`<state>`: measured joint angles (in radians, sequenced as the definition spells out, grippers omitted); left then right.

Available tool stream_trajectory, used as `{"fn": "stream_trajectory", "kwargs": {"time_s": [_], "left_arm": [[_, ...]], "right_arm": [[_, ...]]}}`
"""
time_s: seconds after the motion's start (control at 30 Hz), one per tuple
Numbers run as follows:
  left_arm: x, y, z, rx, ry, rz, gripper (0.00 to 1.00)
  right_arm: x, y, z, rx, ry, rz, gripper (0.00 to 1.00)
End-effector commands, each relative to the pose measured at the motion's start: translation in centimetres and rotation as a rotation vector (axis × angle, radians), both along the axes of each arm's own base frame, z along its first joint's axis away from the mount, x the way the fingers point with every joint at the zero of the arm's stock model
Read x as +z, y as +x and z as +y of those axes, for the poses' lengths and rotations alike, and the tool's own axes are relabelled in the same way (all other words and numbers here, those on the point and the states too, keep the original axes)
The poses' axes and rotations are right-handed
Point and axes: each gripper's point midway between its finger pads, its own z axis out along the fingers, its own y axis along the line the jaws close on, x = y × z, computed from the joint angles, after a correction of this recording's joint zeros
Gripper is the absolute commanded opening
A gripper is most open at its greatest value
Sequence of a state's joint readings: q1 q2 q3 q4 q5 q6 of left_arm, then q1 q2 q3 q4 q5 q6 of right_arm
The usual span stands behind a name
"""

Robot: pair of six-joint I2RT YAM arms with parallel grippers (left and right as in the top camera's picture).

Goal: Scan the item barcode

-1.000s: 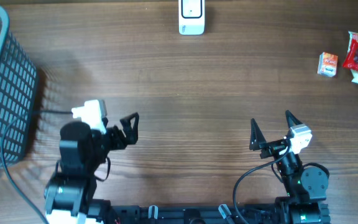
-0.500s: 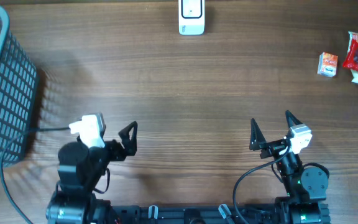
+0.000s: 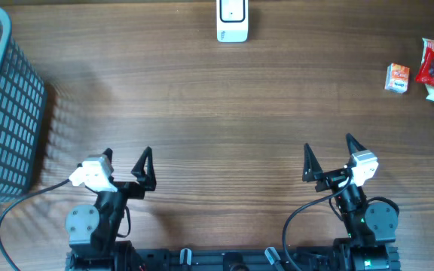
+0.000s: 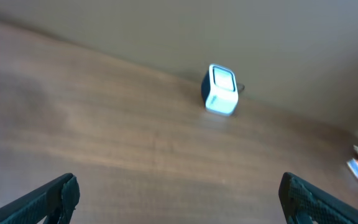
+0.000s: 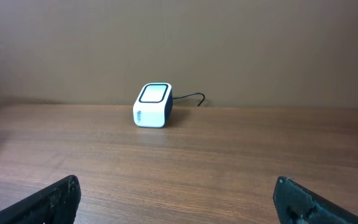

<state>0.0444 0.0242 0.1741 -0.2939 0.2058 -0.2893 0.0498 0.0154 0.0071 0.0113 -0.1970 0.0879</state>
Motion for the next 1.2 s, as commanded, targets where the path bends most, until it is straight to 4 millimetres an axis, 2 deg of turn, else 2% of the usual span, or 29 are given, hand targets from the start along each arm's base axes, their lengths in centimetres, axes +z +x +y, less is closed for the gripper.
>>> {"fn": "stream_trajectory", "kwargs": {"time_s": [0.0,0.33,0.47,0.7,1.17], "left_arm": [[-0.7,0.5,0.9,0.038,0.028,-0.034,1.00],[-1.6,1.4,0.6,0.017,0.030,-0.106,1.00],[-1.3,1.4,0.6,0.017,0.035,-0.118,1.00],[-1.9,1.3,0.2,-0.021,0.185,-0.120,1.00],[-2.0,1.4,0.7,0.007,0.203,-0.115,1.00]], "right_arm": [[0.2,0.0,-0.2,-0.014,-0.007,-0.014,1.00],[0.2,0.0,-0.2,-0.014,-0.009,-0.014,1.00],[0.2,0.0,-0.2,-0.014,-0.008,-0.014,1.00],[0.2,0.0,-0.2,-0.014,-0.008,-0.014,1.00],[0.2,0.0,-0.2,-0.014,-0.008,-0.014,1.00]]}}
